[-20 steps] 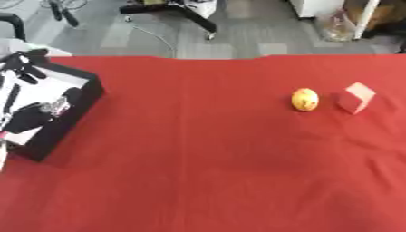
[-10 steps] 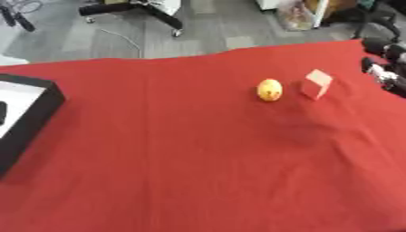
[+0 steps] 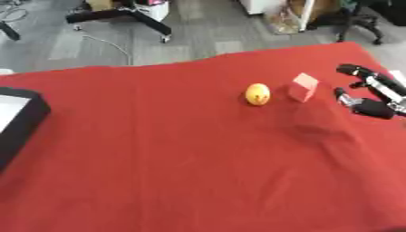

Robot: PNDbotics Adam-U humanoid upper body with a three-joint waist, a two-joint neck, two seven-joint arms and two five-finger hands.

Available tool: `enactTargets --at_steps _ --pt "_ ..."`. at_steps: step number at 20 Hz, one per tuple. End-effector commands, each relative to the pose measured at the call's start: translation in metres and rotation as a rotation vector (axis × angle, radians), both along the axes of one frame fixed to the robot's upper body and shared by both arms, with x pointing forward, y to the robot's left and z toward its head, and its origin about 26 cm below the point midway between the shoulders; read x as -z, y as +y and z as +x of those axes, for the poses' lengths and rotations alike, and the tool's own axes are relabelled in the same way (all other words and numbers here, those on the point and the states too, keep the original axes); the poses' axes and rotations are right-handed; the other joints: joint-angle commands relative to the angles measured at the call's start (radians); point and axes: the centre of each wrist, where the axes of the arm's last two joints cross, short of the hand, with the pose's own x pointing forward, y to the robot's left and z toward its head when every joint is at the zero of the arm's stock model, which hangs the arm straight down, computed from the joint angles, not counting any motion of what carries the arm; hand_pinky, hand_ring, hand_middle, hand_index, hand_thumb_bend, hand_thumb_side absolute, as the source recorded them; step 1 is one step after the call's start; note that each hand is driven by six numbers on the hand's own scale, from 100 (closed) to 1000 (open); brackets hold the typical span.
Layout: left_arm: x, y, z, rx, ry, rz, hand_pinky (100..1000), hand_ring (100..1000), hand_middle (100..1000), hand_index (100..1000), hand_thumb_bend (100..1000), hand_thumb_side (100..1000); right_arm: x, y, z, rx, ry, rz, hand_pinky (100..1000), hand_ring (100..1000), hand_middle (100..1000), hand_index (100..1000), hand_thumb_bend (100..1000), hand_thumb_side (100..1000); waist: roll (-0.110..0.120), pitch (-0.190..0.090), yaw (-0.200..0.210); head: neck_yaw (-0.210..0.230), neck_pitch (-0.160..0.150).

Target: Pick up the objects with one hand, pass them to the other hand, and then place them into the box on the other side of the table.

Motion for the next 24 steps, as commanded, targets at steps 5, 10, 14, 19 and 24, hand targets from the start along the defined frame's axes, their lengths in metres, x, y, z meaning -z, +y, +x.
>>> enactTargets --at_steps 5,10,14,19,24 --pt "-0.011 -0.006 -0.003 0.053 -0.038 0.011 539 553 655 854 520 681 -0.019 -0.007 0.006 -0.021 -0.012 -0.085 847 1000 1000 955 100 692 0.008 0.019 0.016 -0.009 -0.02" --pt "-0.012 -0.008 -0.003 0.063 -0.038 0.015 539 553 657 855 520 684 -0.021 -0.003 0.01 -0.024 -0.026 -0.081 844 999 1000 955 100 694 0.008 0.024 0.026 -0.011 -0.023" --pt "-0.012 -0.009 -0.003 0.073 -0.038 0.018 538 552 658 856 520 686 -0.027 -0.001 0.014 0.002 -0.085 -0.059 837 998 1000 952 100 688 0.008 0.029 0.035 -0.014 -0.026" --pt "-0.014 -0.012 -0.003 0.085 -0.042 0.022 538 552 658 857 520 687 -0.032 0.002 0.014 0.047 -0.184 -0.004 828 996 1000 944 100 684 0.007 0.038 0.046 -0.021 -0.033" --pt "-0.016 -0.014 -0.003 0.102 -0.052 0.026 539 552 659 858 520 687 -0.037 0.003 0.012 0.063 -0.221 0.007 829 996 1000 942 100 685 0.006 0.049 0.061 -0.035 -0.045"
